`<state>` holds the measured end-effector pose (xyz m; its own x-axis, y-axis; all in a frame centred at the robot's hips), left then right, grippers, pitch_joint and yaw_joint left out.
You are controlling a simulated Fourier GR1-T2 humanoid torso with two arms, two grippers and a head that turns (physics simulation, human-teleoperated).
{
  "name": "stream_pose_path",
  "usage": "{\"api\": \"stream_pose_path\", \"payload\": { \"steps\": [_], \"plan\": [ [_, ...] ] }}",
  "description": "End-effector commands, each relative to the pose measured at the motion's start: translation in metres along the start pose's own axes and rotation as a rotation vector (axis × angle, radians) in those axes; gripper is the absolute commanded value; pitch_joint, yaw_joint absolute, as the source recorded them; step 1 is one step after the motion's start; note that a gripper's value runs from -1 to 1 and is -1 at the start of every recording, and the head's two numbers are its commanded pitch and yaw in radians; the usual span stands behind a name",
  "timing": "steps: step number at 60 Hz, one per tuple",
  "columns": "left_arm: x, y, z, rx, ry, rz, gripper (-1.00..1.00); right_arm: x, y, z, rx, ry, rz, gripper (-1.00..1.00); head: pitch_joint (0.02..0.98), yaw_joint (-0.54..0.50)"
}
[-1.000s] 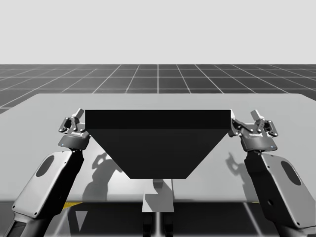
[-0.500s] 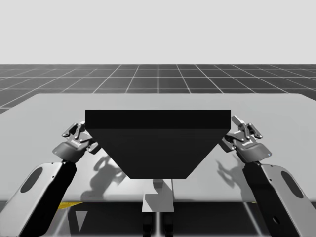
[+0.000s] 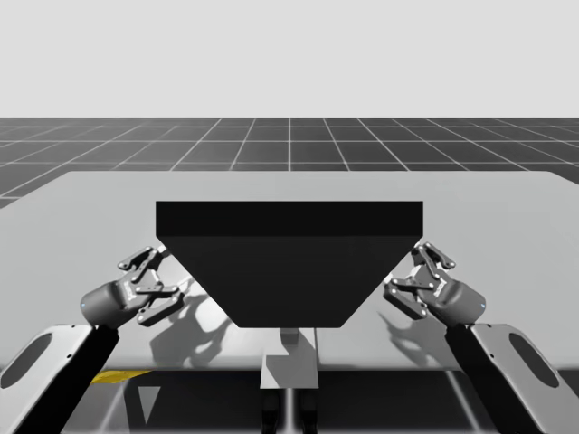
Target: Reach around the screen and pick up the object behind it.
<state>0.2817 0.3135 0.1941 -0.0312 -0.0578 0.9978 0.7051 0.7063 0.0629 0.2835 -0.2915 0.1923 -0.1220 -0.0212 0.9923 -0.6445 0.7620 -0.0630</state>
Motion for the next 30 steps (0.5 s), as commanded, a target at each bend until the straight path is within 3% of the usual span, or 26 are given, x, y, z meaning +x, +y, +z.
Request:
{"api": "stream_pose_path", "payload": {
  "steps": [1, 10, 26, 30],
  "plan": [
    [-0.004, -0.008, 0.002, -0.058, 0.023, -0.018, -1.00, -0.010, 0.012, -0.002, 0.079, 0.017, -0.014, -1.00, 0.077, -0.05],
    [-0.008, -0.012, -0.004, -0.066, 0.032, -0.027, -1.00, -0.021, 0.010, -0.016, 0.085, 0.035, -0.028, -1.00, 0.077, -0.05],
    [-0.009, -0.021, -0.013, -0.079, 0.049, -0.061, -1.00, -0.033, 0.017, -0.054, 0.179, 0.055, -0.005, -1.00, 0.081, -0.06],
    [-0.010, -0.022, -0.014, -0.088, 0.050, -0.060, -1.00, -0.035, 0.020, -0.062, 0.204, 0.057, -0.013, -1.00, 0.081, -0.06]
  ]
}}
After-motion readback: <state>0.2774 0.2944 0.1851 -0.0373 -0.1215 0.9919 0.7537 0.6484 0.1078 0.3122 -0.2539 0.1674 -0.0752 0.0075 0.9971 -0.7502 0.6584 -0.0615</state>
